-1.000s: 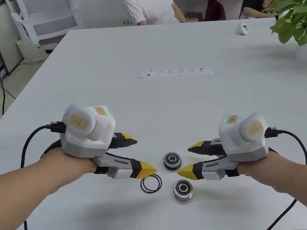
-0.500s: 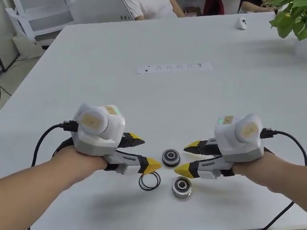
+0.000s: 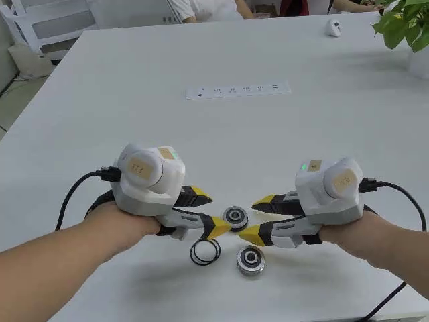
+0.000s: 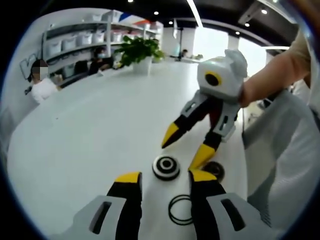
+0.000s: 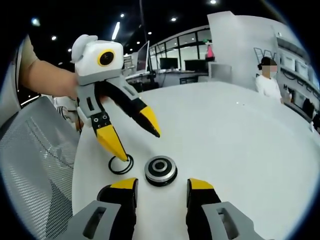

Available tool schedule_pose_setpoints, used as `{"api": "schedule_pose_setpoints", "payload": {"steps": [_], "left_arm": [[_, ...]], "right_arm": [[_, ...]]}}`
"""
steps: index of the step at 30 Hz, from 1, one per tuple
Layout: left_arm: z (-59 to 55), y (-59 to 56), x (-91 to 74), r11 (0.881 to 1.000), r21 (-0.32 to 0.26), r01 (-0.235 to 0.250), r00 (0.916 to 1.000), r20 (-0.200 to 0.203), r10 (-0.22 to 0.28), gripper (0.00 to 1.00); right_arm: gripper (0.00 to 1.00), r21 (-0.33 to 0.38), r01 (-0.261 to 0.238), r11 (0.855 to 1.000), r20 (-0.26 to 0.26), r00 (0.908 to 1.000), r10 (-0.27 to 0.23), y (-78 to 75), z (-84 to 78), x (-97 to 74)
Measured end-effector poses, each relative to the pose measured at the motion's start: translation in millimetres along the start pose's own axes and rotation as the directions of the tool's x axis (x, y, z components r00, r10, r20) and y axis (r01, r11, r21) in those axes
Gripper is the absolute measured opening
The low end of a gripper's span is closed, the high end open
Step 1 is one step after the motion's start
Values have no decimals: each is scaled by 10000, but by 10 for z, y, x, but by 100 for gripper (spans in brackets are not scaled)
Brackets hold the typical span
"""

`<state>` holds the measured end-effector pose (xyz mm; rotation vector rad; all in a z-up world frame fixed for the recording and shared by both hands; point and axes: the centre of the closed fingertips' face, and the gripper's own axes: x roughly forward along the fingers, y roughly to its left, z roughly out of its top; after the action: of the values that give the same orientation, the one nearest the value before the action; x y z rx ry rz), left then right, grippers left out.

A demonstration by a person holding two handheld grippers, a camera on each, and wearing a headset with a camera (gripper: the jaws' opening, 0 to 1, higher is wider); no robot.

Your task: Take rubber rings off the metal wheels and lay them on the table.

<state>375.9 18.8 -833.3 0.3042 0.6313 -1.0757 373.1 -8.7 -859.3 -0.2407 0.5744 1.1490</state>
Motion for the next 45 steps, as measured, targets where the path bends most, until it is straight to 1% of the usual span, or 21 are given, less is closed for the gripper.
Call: {"api": "schedule_pose_setpoints", "payload": {"steps": [8, 14, 20, 25, 31, 34, 39, 45], "left_arm": [[-1, -24, 108, 9998, 109, 137, 9999, -106, -135, 33], [-5, -43, 155, 9997, 139, 206, 9997, -169, -203, 28], [17, -44, 208, 9996, 70, 258, 9996, -138, -257, 24], [6, -63, 263, 9991, 313, 274, 9992, -293, -265, 21], [11, -49, 271, 9989, 435, 158, 9994, -318, -144, 17], [9, -37, 275, 9974, 721, -29, 9995, -325, 53, 15], [13, -22, 280, 9971, 746, -145, 9993, -333, 170, 14], [12, -24, 280, 9980, 574, -277, 9994, -179, 288, 14]], "right_arm": [[35, 50, 19, 10000, 36, 10000, -20, -2, 3, -3], [35, 81, 2, 10000, 45, 10000, -3, 5, -1, 2], [35, 97, 3, 10000, 39, 10000, -3, 4, -7, 4], [35, 104, -2, 9999, 26, 10000, 1, 2, -14, 3], [35, 146, 28, 9999, 36, 10000, -28, -11, -23, -1], [35, 153, 14, 9999, 49, 10000, -14, -8, -22, 5], [35, 158, -30, 9999, 111, 9999, 28, 3, -1, 28], [35, 231, -40, 9997, 217, 9998, 35, 13, 26, 67]]}}
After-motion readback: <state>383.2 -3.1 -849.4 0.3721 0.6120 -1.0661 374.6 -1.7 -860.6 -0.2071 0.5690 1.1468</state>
